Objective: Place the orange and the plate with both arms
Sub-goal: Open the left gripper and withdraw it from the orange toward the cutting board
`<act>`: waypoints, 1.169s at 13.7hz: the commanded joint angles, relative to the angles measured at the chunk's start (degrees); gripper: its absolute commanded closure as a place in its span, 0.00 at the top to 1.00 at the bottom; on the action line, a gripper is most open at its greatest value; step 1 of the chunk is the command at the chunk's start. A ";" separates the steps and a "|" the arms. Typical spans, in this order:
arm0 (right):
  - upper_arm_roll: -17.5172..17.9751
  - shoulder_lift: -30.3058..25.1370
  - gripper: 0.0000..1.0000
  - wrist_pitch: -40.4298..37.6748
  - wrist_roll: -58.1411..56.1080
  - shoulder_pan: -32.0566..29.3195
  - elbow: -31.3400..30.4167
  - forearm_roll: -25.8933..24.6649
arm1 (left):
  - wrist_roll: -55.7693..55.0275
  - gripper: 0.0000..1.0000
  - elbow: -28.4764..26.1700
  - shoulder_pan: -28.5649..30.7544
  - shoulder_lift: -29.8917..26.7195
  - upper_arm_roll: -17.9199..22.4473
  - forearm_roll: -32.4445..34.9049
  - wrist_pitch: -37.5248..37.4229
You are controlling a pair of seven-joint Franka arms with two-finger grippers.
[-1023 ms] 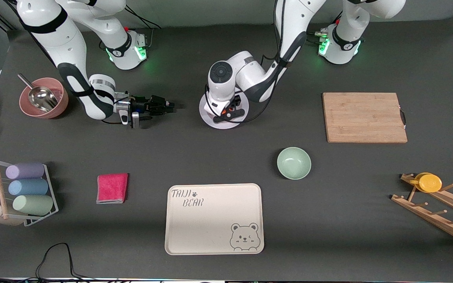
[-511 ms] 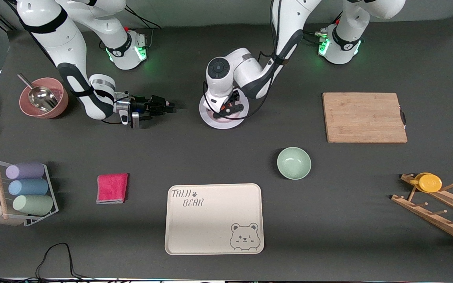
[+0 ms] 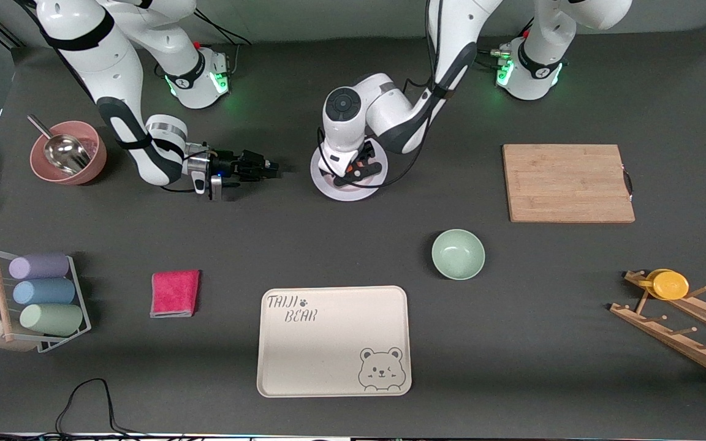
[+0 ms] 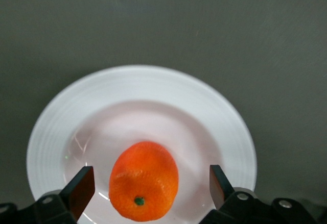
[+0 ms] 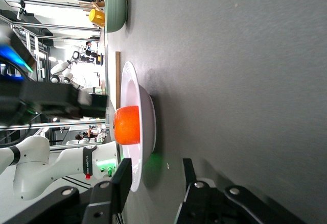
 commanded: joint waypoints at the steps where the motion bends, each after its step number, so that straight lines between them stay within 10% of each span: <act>1: -0.19 1.35 0.47 -0.49 -1.98 2.02 0.44 3.18 | 5.55 1.00 -1.04 5.77 -7.31 0.12 0.40 -6.56; 13: 0.69 4.07 0.47 -0.41 -1.98 15.12 4.04 22.60 | 46.42 1.00 0.10 41.55 -26.57 0.56 4.88 -28.91; 16: 3.32 4.60 0.47 -0.06 -1.98 15.74 5.27 26.47 | 57.67 1.00 1.60 38.87 -27.54 11.33 4.97 -33.03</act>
